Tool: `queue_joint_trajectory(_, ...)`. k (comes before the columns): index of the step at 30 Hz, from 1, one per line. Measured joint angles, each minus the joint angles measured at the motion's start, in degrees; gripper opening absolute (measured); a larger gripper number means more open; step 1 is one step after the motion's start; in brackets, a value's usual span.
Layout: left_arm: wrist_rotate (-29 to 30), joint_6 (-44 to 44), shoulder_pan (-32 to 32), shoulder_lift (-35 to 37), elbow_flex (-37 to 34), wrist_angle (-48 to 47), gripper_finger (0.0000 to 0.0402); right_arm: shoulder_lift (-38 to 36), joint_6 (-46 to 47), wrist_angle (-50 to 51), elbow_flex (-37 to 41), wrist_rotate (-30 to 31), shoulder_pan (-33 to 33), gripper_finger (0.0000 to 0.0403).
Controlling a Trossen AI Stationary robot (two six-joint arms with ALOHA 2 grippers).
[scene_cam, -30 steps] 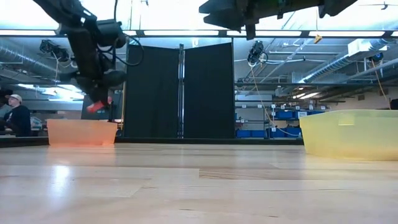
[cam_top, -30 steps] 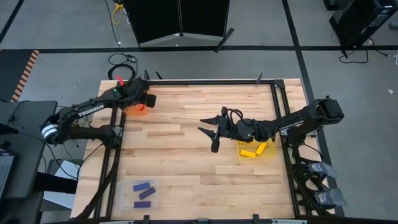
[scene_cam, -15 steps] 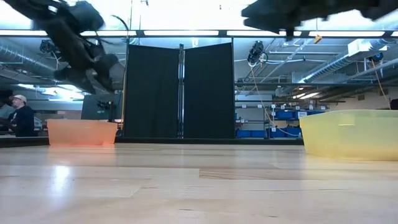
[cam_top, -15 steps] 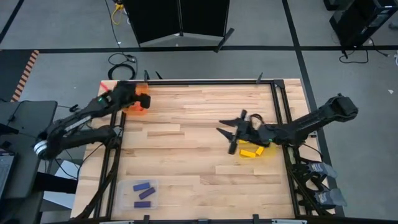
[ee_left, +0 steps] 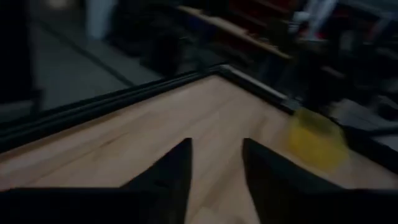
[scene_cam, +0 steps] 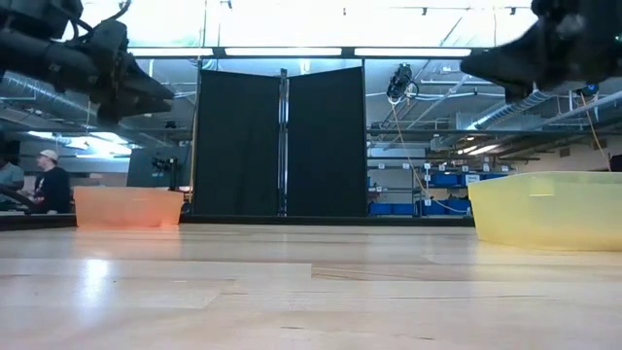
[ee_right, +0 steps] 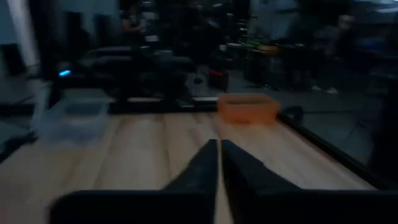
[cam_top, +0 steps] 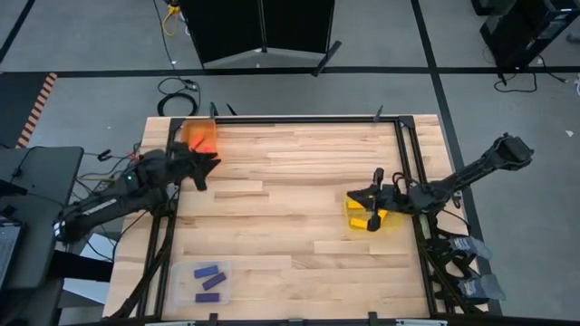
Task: Sort blocks
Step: Return to Home Position
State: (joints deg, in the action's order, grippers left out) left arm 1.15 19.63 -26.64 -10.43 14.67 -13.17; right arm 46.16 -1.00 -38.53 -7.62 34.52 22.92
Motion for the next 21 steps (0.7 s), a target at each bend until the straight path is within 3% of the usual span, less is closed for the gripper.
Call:
queue_joint_trajectory(2, -0.4, -1.2, 2.5, 0.4, -2.4, 3.6, 0.0113, -2.0, -1.7, -0.4, 2.1, -4.1, 0.0, 0.0013)
queue_joint_trajectory(7, -0.3, -4.1, 9.8, 0.3, -6.8, 13.7, 0.0016, -8.2, -2.3, -1.3, 7.3, -10.0, -0.1, 0.0008)
queue_joint_trajectory(21, 21.9, -8.8, 36.4, 0.4, -13.6, 21.8, 0.0004, -24.7, -0.9, 18.0, 7.3, -12.2, -0.3, 0.0002)
